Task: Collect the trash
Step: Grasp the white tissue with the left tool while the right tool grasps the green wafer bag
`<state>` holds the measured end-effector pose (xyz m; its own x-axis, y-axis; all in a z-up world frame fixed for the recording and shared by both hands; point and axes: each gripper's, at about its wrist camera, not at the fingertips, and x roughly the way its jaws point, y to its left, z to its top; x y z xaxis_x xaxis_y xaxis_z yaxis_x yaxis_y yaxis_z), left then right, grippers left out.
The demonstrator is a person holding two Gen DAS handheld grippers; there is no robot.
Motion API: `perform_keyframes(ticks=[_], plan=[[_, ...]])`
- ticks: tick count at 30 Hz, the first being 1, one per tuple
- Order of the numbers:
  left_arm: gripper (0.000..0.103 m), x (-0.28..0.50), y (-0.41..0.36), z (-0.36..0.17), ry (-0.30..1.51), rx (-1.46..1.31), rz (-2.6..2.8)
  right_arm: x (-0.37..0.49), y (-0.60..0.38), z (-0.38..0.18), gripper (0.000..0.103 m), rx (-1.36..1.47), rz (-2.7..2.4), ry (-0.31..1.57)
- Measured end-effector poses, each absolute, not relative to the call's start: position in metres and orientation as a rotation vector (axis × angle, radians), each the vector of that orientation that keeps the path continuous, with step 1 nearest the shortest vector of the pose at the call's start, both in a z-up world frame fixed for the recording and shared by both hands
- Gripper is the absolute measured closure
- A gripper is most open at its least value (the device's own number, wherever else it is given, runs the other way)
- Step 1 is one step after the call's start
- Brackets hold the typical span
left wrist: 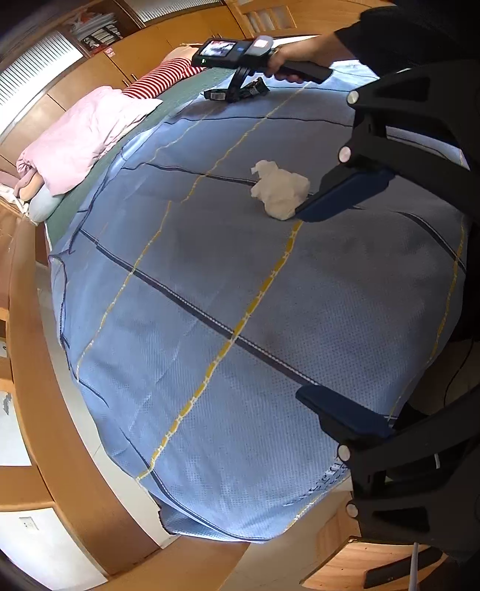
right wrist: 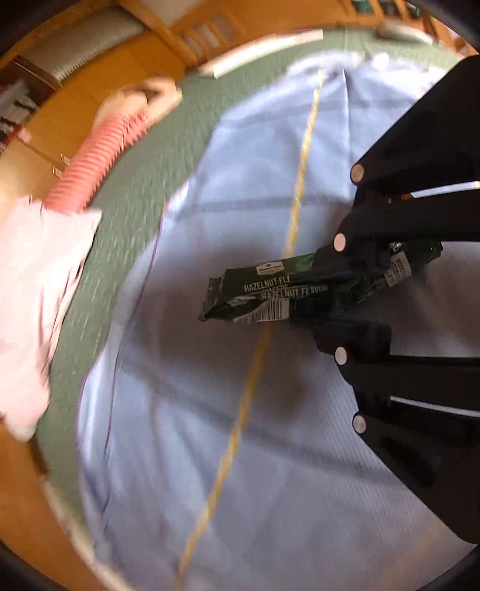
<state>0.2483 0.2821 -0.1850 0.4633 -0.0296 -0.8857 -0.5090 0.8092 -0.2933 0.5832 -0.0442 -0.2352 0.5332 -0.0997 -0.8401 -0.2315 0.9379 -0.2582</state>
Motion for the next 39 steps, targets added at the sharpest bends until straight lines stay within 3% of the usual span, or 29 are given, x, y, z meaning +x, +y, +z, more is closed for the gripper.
perform_keyframes(ticks=[5, 6, 9, 10, 13, 17, 24, 26, 27, 29, 30, 35, 37, 39], plan=[[0.013, 0.251, 0.28, -0.186, 1.065, -0.562, 0.327, 0.516, -0.025, -0.221, 0.084, -0.314, 0.222, 1.12], [0.013, 0.251, 0.281, -0.187, 1.065, -0.565, 0.33, 0.498, -0.02, -0.222, 0.077, -0.308, 0.254, 1.172], [0.013, 0.251, 0.28, -0.188, 1.066, -0.564, 0.337, 0.448, 0.001, -0.211, 0.025, -0.276, 0.423, 1.226], [0.013, 0.252, 0.28, -0.188, 1.064, -0.56, 0.341, 0.429, 0.005, -0.201, 0.021, -0.259, 0.493, 1.206], [0.013, 0.254, 0.281, -0.19, 1.069, -0.554, 0.355, 0.397, 0.009, -0.168, 0.021, -0.187, 0.658, 1.136], [0.013, 0.256, 0.282, -0.194, 1.08, -0.55, 0.362, 0.408, -0.005, -0.147, 0.02, -0.292, 0.499, 1.0], [0.013, 0.282, 0.266, -0.193, 1.032, -0.538, 0.228, 0.426, -0.04, -0.213, 0.021, -0.205, 0.45, 1.265], [0.013, 0.29, 0.258, -0.191, 1.005, -0.525, 0.186, 0.413, -0.044, -0.22, 0.034, -0.167, 0.449, 1.277], [0.013, 0.294, 0.254, -0.191, 0.992, -0.517, 0.158, 0.403, -0.044, -0.221, 0.052, -0.15, 0.458, 1.283], [0.013, 0.303, 0.246, -0.193, 0.97, -0.505, 0.109, 0.39, -0.044, -0.223, 0.059, -0.154, 0.445, 1.28], [0.013, 0.309, 0.241, -0.194, 0.961, -0.498, 0.072, 0.379, -0.044, -0.224, 0.068, -0.155, 0.445, 1.274], [0.014, 0.331, 0.214, -0.202, 0.962, -0.38, -0.033, 0.344, -0.052, -0.21, 0.073, -0.114, 0.428, 1.239], [0.027, 0.334, 0.202, -0.209, 0.982, -0.311, -0.045, 0.333, -0.058, -0.195, 0.073, -0.137, 0.411, 1.203], [0.055, 0.338, 0.193, -0.22, 1.015, -0.255, -0.024, 0.319, -0.061, -0.18, 0.073, -0.154, 0.404, 1.163]])
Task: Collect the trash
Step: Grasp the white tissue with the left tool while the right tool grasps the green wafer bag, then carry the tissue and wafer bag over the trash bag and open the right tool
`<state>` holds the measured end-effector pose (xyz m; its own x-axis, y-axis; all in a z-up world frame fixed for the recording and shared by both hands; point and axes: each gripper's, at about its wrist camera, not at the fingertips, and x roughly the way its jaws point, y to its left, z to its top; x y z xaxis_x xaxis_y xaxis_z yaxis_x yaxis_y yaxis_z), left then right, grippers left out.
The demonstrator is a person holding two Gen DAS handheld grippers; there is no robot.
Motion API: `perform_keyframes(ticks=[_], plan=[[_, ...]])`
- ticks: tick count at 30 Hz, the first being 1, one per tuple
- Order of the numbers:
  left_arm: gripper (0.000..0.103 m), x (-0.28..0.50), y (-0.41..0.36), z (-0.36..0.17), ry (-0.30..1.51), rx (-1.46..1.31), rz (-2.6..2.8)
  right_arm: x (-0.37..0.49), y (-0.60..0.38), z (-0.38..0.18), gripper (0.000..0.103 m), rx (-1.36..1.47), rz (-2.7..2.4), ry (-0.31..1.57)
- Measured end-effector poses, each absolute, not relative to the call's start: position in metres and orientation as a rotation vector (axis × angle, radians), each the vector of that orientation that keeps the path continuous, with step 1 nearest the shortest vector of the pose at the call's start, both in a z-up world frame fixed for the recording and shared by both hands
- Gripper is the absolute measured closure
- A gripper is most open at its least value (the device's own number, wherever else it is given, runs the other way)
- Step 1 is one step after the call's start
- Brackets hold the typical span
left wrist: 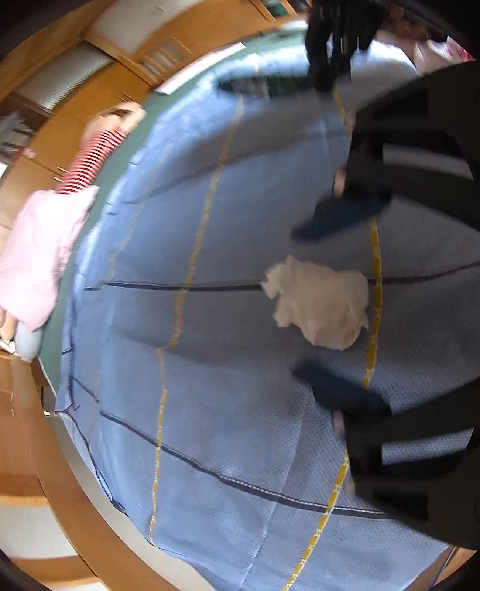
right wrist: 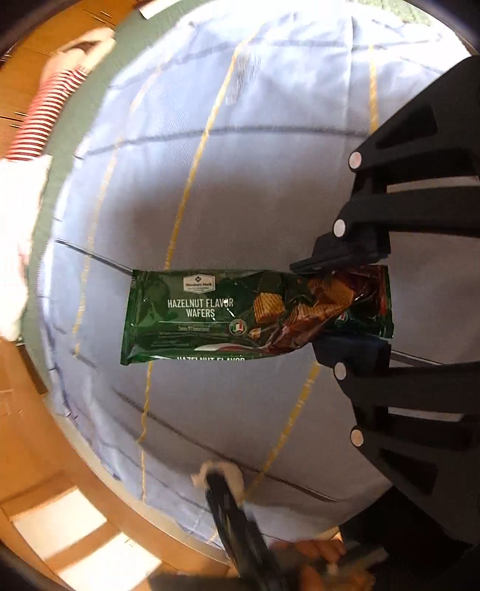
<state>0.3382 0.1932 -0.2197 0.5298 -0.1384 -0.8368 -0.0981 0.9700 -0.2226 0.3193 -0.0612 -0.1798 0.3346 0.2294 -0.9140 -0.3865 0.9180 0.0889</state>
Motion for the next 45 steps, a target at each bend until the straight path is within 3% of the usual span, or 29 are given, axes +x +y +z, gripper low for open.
perform_keyframes(ticks=[5, 12, 16, 27, 45], plan=[[0.07, 0.335, 0.184, -0.226, 1.005, -0.179, 0.016, 0.285, -0.072, -0.144, 0.073, -0.127, 0.386, 1.067], [0.07, 0.257, 0.158, -0.14, 0.769, -0.009, 0.081, 0.217, -0.112, -0.111, 0.073, -0.11, 0.278, 0.939], [0.07, 0.195, 0.139, -0.087, 0.658, -0.059, 0.09, 0.179, -0.139, -0.098, 0.073, -0.038, 0.24, 0.906], [0.069, 0.077, 0.063, -0.007, 0.486, 0.0, 0.021, 0.073, -0.178, -0.06, 0.073, 0.005, 0.199, 0.773], [0.069, 0.025, -0.019, -0.005, 0.504, 0.065, -0.19, 0.004, -0.235, -0.074, 0.073, 0.053, 0.102, 0.802]])
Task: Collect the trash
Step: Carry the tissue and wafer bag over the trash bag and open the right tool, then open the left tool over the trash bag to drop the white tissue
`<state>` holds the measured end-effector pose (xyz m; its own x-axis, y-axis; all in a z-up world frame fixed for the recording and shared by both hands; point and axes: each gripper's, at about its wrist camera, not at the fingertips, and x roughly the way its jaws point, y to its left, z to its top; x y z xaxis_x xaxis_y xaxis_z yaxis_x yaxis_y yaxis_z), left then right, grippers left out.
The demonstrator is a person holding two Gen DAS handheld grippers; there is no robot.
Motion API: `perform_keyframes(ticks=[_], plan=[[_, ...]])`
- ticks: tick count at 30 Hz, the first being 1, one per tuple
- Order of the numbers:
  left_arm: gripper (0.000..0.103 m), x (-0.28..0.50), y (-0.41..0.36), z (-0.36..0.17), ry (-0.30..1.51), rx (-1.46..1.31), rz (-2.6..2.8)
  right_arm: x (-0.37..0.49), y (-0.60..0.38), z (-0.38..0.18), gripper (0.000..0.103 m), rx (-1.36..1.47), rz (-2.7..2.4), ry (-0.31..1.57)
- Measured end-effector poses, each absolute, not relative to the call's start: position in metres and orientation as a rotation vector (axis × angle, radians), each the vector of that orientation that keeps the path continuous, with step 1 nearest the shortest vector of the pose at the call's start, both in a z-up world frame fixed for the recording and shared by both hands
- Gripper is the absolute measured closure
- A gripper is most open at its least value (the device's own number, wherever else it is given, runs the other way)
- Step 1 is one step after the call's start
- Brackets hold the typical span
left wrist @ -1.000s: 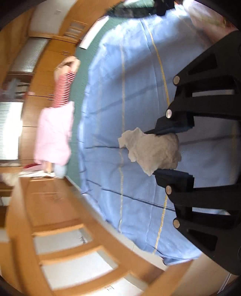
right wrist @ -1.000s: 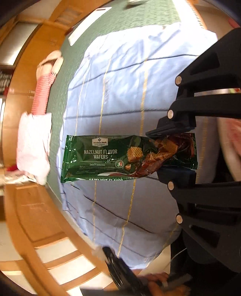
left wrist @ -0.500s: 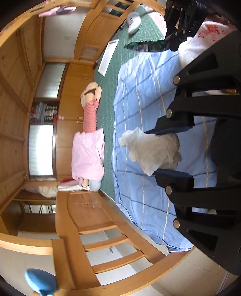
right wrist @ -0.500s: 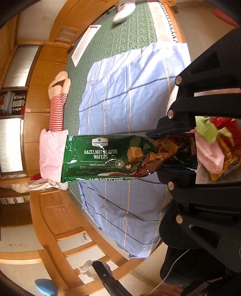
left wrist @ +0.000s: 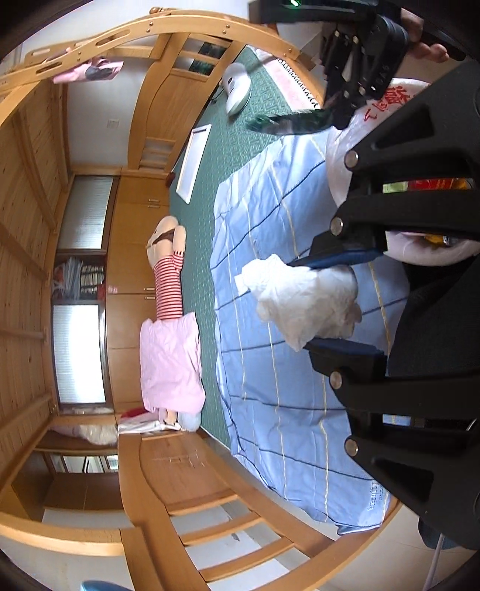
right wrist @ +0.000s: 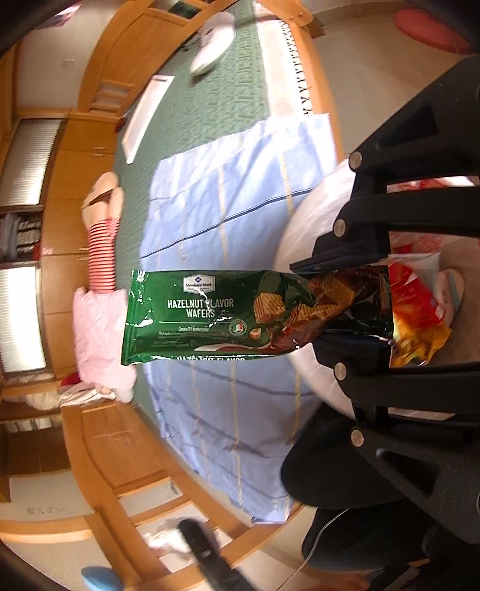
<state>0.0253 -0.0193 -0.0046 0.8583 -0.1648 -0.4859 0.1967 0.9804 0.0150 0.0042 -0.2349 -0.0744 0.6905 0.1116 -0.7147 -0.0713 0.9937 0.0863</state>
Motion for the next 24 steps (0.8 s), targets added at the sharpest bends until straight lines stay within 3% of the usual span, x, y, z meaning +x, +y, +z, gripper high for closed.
perform_keyframes(ticks=[2, 7, 8, 12, 15, 20, 22, 24], plan=[[0.069, 0.025, -0.024, -0.007, 0.513, 0.066, -0.206, 0.005, -0.239, -0.087, 0.072, 0.057, 0.093, 0.844], [0.069, 0.029, -0.035, -0.018, 0.561, 0.068, -0.251, 0.004, -0.251, -0.108, 0.042, 0.095, 0.085, 0.915], [0.069, 0.029, -0.036, -0.02, 0.567, 0.069, -0.258, 0.003, -0.254, -0.107, 0.039, 0.111, 0.083, 0.908], [0.069, 0.03, -0.048, -0.031, 0.612, 0.069, -0.32, -0.005, -0.276, -0.088, 0.032, 0.192, 0.019, 0.82], [0.068, 0.031, -0.058, -0.044, 0.66, 0.067, -0.39, -0.016, -0.302, -0.065, 0.017, 0.288, -0.064, 0.699], [0.067, 0.034, -0.08, -0.075, 0.803, 0.018, -0.59, -0.028, -0.318, -0.046, 0.015, 0.353, -0.095, 0.576], [0.063, 0.033, -0.088, -0.085, 0.841, 0.015, -0.647, -0.033, -0.321, -0.04, 0.014, 0.364, -0.099, 0.531], [0.041, 0.031, -0.094, -0.091, 0.85, 0.033, -0.666, -0.035, -0.322, -0.037, 0.011, 0.377, -0.098, 0.5]])
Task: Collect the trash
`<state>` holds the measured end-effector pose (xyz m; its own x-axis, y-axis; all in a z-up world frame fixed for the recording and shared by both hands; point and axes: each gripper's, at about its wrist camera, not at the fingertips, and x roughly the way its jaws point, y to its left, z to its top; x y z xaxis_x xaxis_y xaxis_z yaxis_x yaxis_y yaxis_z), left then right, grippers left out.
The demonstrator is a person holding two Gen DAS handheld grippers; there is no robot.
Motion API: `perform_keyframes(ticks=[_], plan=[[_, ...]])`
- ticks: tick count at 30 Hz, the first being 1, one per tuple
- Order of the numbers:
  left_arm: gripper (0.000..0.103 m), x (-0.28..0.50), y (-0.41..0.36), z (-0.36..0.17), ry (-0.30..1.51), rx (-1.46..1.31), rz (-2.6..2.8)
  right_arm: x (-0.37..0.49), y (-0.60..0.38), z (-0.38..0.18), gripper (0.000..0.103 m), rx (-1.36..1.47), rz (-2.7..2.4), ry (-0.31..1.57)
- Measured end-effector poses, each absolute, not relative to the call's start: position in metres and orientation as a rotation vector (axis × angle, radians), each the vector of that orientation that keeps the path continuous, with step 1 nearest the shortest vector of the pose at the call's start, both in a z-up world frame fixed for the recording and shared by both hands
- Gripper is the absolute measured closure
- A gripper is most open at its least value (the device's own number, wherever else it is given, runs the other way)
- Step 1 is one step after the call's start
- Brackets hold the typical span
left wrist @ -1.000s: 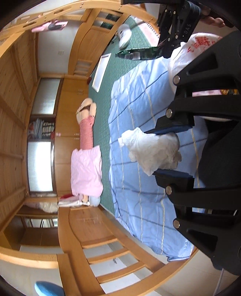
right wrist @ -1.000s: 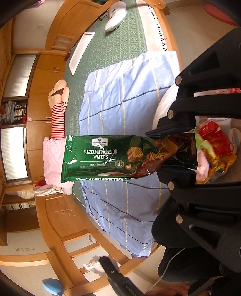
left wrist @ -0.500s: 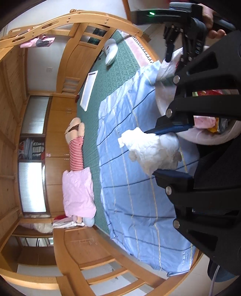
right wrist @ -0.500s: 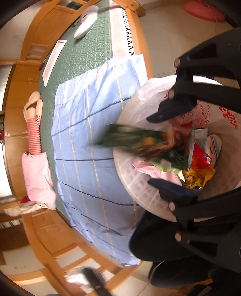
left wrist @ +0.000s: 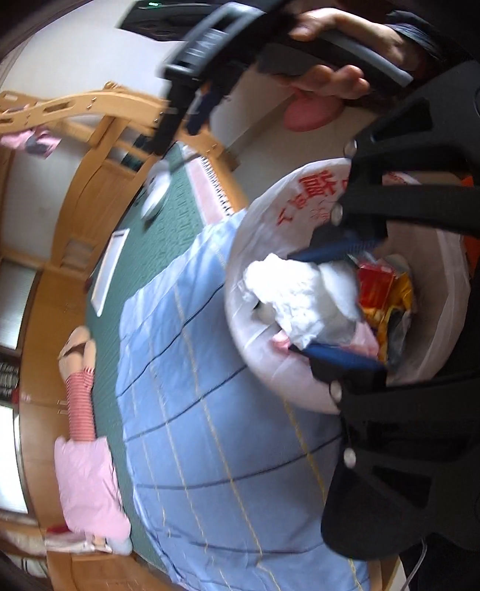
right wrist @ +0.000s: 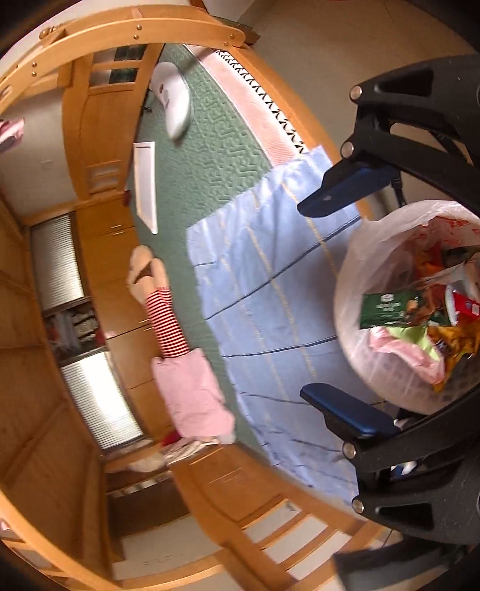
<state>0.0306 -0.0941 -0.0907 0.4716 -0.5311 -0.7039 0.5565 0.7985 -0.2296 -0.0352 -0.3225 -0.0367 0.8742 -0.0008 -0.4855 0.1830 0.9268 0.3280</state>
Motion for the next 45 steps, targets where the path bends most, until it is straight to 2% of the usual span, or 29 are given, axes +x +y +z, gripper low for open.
perform_keyframes(ticks=[3, 6, 11, 19, 45], plan=[[0.02, 0.028, -0.096, -0.09, 0.82, 0.052, -0.638, -0.036, -0.324, -0.035, 0.006, 0.396, -0.097, 0.483], [0.012, 0.027, -0.089, -0.08, 0.755, 0.087, -0.525, -0.039, -0.319, -0.034, 0.003, 0.395, -0.125, 0.473], [0.004, 0.024, -0.054, -0.051, 0.602, 0.115, -0.215, -0.033, -0.29, -0.036, 0.003, 0.232, -0.132, 0.497], [0.003, 0.01, -0.007, -0.016, 0.477, 0.051, -0.013, -0.029, -0.237, -0.033, 0.003, 0.045, -0.097, 0.484], [0.003, 0.006, -0.002, -0.01, 0.475, 0.05, -0.029, -0.032, -0.222, -0.031, 0.003, 0.013, -0.1, 0.476]])
